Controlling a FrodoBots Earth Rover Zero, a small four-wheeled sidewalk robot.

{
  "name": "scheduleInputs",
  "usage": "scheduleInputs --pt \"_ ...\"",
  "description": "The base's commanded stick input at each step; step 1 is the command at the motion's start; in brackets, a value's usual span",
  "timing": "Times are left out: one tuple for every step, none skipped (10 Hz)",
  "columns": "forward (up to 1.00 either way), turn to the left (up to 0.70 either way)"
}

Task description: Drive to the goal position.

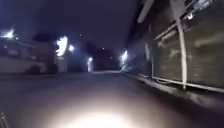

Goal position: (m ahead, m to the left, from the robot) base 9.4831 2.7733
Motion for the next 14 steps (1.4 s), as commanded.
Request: scheduleInputs --pt "0.70 -0.35" --pt "0.70 -0.35" --pt "0.70 -0.35" --pt "0.70 -0.22" --pt "0.70 0.00" --pt "0.70 0.00" --pt "0.70 0.00" --pt "0.70 0.00" --pt "0.70 0.00" --pt "0.70 0.00" --pt "0.70 0.00" --pt "0.70 0.00" --pt "0.70 0.00" --pt "0.70 0.00"
